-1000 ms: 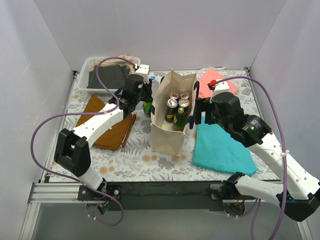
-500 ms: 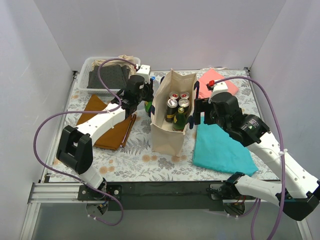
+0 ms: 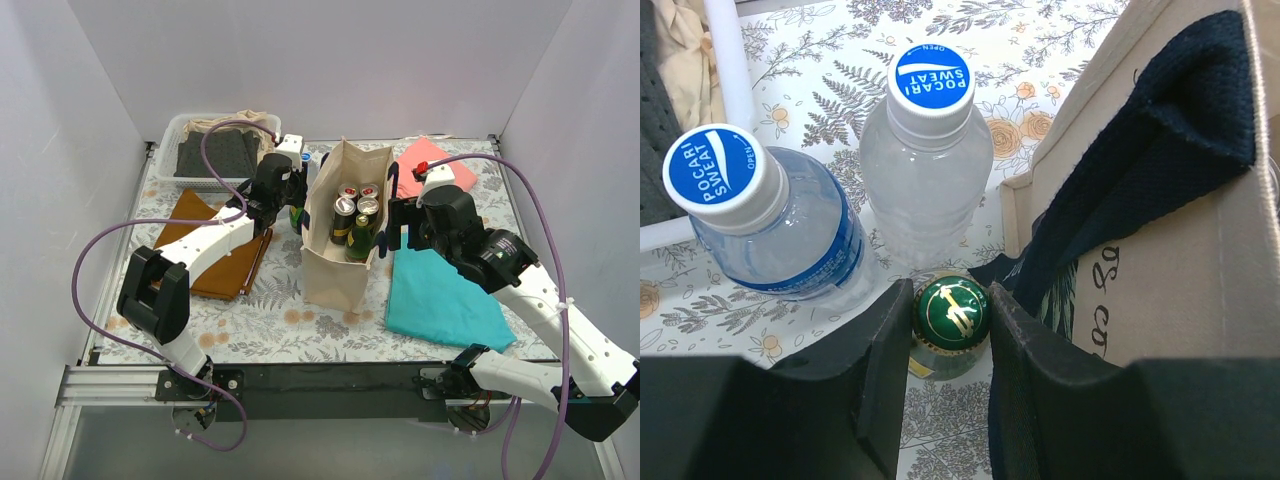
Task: Take the beverage out of the canvas bag
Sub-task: Place the drink at the center of the board.
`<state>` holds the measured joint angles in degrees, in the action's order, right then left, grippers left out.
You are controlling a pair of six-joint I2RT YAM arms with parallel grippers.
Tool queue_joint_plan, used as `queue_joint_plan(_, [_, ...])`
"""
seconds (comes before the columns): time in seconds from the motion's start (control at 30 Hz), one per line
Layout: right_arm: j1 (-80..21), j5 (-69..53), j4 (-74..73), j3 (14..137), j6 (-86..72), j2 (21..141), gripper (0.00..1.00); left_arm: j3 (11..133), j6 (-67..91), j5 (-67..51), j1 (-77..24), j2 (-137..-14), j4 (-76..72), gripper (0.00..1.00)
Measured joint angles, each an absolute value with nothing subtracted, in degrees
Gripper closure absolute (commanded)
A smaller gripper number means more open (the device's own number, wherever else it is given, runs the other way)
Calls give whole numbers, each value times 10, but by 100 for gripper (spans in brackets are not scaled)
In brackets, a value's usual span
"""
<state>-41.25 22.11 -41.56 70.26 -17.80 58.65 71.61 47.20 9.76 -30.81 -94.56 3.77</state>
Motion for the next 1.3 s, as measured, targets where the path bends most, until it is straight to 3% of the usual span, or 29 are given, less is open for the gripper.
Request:
queue_joint_plan(0.07, [-413,221,-416,703,-178,587,9,716,472,96,-308,-946,38,99])
queue_joint_plan(0.3, [-413,221,-416,703,-178,587,9,716,474,93,-308,-946,38,81])
queue_joint_plan(0.37, [-413,221,-416,703,-178,587,9,716,474,93,-308,-946,38,71])
queue_joint_plan(0.7, [-413,221,-415,694,-178,586,9,716,477,90,-308,-945,1,46])
queue_joint_plan(1.3, [-413,221,-414,694,-178,584,9,737,475,101,-308,-883,50,37])
